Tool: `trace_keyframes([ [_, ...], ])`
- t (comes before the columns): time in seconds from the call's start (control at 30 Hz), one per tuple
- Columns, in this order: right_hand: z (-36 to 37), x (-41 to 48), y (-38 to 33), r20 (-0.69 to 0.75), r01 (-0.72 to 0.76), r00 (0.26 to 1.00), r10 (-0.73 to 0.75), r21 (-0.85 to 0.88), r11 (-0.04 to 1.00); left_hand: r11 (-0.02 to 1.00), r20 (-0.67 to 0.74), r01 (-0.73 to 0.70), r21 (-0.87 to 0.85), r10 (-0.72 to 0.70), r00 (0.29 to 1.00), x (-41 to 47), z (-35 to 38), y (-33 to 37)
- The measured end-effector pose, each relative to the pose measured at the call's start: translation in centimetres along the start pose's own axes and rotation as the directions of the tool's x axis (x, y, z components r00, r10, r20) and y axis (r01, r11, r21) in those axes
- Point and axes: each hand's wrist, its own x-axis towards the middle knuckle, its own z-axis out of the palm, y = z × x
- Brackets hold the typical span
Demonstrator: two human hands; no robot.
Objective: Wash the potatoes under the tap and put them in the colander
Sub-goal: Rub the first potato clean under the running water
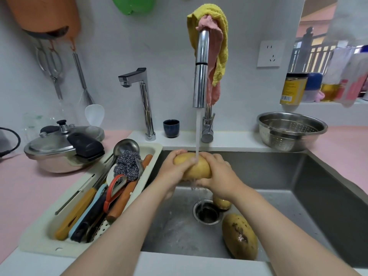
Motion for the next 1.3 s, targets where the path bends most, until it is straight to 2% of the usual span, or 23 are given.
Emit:
trace_keyframes([
  [0.17, -0.5, -0.1, 0.6, -0.02, -0.006, 1.0, 0.005, -0.052, 0.999, 0.991, 0.025, -0.076, 0.108, 0.074, 0.997, 0.4, 0.4, 0.0],
  [0.23, -0.6, -0.3, 0.5, -0.036, -0.019, 0.999, 0.017, -0.044, 0.999, 0.955, 0.017, -0.186, 0.231, 0.187, 0.982, 0.2, 0.9, 0.0],
  [0.3, -0.7, -0.4, 0.2, -0.04, -0.03, 0.999, 0.029, -0.014, 0.999, 0.88, -0.042, -0.315, 0.357, 0.352, 0.935, 0.2, 1.4, 0.0],
  [0.33, -0.6, -0.4, 0.0, -0.036, -0.027, 0.999, 0.026, -0.005, 1.0, 0.865, -0.068, -0.332, 0.376, 0.383, 0.921, 0.2, 1.7, 0.1],
  [0.43, -0.5, -0.5, -0.1, -0.03, -0.039, 0.999, 0.039, 0.001, 0.999, 0.868, -0.082, -0.304, 0.393, 0.362, 0.928, 0.4, 2.1, 0.7],
  [0.57, -0.4, -0.4, 0.5, -0.031, -0.045, 0.999, 0.045, -0.03, 0.999, 0.827, 0.055, -0.3, 0.475, 0.313, 0.948, 0.4, 2.0, 0.3],
  [0.67, -0.3, -0.4, 0.2, -0.025, -0.018, 1.0, 0.016, -0.087, 0.996, 0.833, -0.061, -0.233, 0.502, 0.302, 0.951, 0.5, 1.8, 0.3],
  [0.77, -0.2, -0.4, -0.4, -0.031, -0.002, 1.0, -0.002, -0.144, 0.99, 0.885, -0.153, -0.178, 0.43, 0.266, 0.952, 0.4, 1.5, 1.1],
  [0.9, -0.6, -0.5, -0.3, -0.036, -0.025, 0.999, 0.019, -0.173, 0.985, 0.924, -0.012, -0.146, 0.355, 0.16, 0.987, 0.0, 1.1, 0.6],
  [0.93, -0.7, -0.6, -0.3, -0.044, -0.018, 0.999, 0.01, -0.185, 0.983, 0.928, -0.016, -0.139, 0.346, 0.154, 0.988, 0.0, 1.2, 0.6],
  [1.03, -0.4, -0.7, -0.8, -0.072, 0.023, 0.997, -0.039, -0.216, 0.976, 0.918, -0.187, -0.171, 0.357, 0.249, 0.95, 0.1, 1.7, 1.3],
  [1.1, -0.1, -0.7, -1.0, -0.078, 0.028, 0.996, -0.044, -0.203, 0.979, 0.92, -0.236, -0.171, 0.352, 0.264, 0.935, 0.2, 1.6, 1.8],
  [1.2, -0.4, -0.6, -0.2, -0.047, 0.011, 0.999, -0.014, -0.06, 0.998, 0.941, -0.062, -0.19, 0.281, 0.215, 0.975, 0.3, 0.2, 1.3],
  [1.3, -1.2, -0.7, 0.8, 0.021, -0.017, 1.0, 0.012, 0.28, 0.96, 0.977, 0.158, -0.148, 0.153, 0.124, 0.98, -0.5, -0.5, 0.8],
])
